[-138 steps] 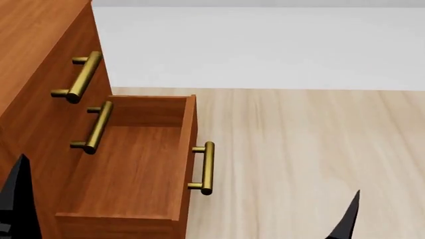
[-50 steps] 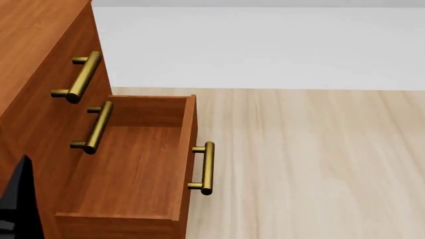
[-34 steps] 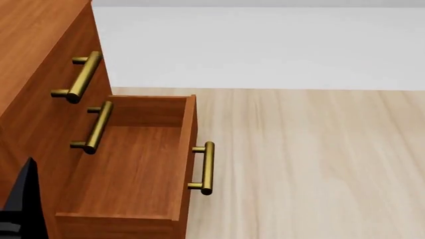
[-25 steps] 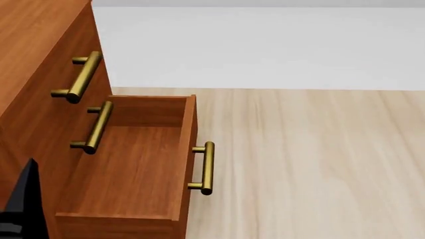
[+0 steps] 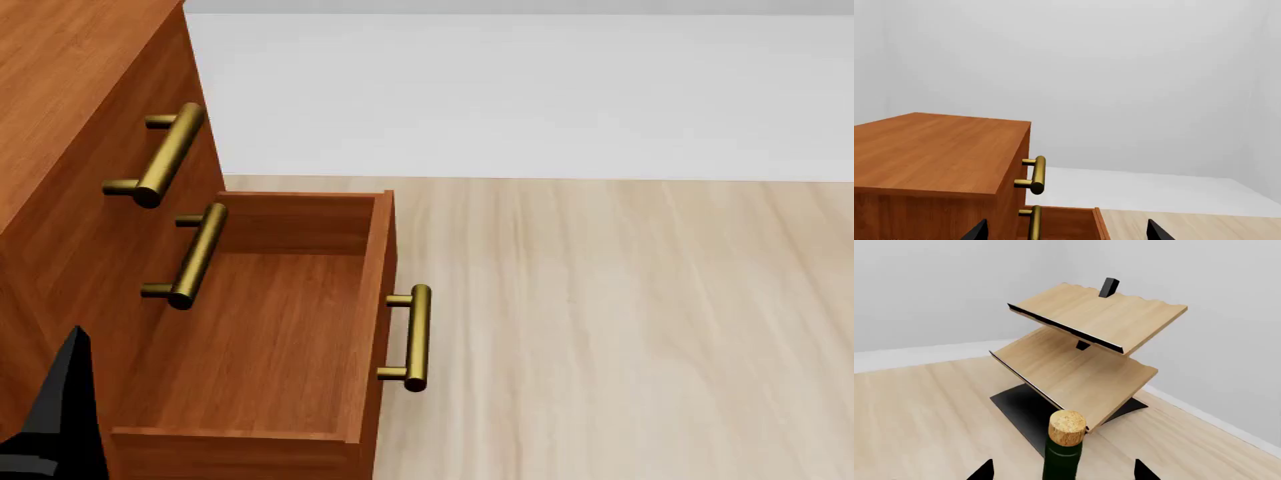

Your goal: Put the wine bottle in the bottom drawer of the cabinet.

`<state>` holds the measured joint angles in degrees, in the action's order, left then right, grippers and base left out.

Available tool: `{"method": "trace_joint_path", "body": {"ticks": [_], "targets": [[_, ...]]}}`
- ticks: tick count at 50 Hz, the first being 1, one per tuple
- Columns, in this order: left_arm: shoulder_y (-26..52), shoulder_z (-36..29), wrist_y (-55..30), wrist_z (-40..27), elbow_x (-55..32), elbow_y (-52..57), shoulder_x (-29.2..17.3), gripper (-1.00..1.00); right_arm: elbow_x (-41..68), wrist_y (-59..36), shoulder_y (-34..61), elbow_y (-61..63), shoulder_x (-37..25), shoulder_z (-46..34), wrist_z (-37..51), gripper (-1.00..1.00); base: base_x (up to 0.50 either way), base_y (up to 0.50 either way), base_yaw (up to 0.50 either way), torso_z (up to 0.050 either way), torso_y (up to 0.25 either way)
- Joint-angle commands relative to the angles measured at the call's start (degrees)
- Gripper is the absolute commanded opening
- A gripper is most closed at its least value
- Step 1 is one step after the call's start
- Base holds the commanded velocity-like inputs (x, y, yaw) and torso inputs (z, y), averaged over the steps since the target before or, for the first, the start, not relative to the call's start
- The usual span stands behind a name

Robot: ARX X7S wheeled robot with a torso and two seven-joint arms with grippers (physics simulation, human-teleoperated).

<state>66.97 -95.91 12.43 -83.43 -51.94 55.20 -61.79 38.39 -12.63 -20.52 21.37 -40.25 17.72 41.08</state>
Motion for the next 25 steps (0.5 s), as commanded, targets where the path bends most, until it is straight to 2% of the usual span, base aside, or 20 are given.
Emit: {"method": "trace_joint_path", "body": {"ticks": [1, 25], "targets": [[-0.73, 0.2, 0.45, 0.46, 0.27, -0.33, 0.08, 1.0, 0.31, -0.83, 3.82, -4.29, -0.15, -1.74, -1.1, 1.0, 0.0, 0.0, 0.0, 0.0, 0.0], [-1.73, 0.59, 0.67, 1.13, 0.17, -0.92, 0.49, 1.0, 0.4, -3.51, 11.53, -11.72, -1.4, -5.16, -3.34, 1.0, 0.0, 0.0, 0.0, 0.0, 0.0]]}}
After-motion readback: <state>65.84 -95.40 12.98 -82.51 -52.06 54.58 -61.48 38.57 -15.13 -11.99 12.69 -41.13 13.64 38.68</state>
